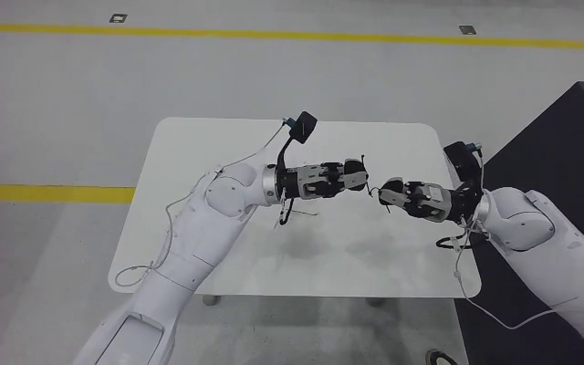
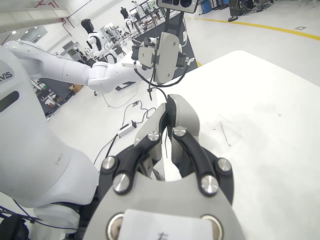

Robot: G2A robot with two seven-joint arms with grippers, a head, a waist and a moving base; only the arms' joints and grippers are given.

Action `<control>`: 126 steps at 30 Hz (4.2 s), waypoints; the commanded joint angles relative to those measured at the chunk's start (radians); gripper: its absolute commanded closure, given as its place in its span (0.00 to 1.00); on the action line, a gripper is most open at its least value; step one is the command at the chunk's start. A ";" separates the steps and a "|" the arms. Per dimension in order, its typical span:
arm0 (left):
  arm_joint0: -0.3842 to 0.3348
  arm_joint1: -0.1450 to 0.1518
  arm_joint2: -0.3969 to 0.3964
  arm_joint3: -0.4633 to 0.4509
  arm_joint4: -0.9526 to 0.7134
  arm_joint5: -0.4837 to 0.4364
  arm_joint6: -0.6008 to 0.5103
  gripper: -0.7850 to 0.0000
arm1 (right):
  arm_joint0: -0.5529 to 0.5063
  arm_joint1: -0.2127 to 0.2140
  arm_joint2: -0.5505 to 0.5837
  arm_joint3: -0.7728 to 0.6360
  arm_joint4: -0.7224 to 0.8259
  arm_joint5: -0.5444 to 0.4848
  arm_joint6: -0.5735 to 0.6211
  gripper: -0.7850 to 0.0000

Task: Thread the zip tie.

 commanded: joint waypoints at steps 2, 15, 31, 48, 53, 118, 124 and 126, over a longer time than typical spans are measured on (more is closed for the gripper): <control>0.000 0.000 0.003 0.001 0.004 0.003 0.004 1.00 | -0.004 -0.003 0.005 0.000 0.005 0.000 0.008 1.00; -0.001 0.003 0.004 0.005 -0.020 0.004 0.022 0.65 | -0.022 -0.020 0.043 0.003 -0.086 0.000 -0.018 1.00; -0.005 0.004 -0.013 0.041 -0.035 0.076 0.089 0.49 | -0.160 -0.055 0.236 -0.092 -0.829 0.235 -0.565 1.00; -0.002 0.009 0.007 0.009 0.099 0.190 0.078 0.00 | -0.194 -0.058 0.244 -0.108 -0.903 0.252 -0.622 1.00; 0.026 0.011 0.023 -0.046 0.145 0.317 0.075 0.00 | -0.194 -0.058 0.244 -0.108 -0.903 0.252 -0.622 1.00; 0.045 -0.050 0.046 0.040 -0.020 0.336 0.109 0.74 | -0.249 -0.084 0.262 -0.183 -1.251 0.394 -0.728 1.00; 0.050 -0.051 0.041 0.038 -0.024 0.335 0.104 0.76 | -0.249 -0.084 0.262 -0.183 -1.251 0.394 -0.728 1.00; 0.053 -0.051 0.039 0.037 -0.024 0.336 0.102 0.78 | -0.249 -0.084 0.262 -0.183 -1.251 0.394 -0.728 1.00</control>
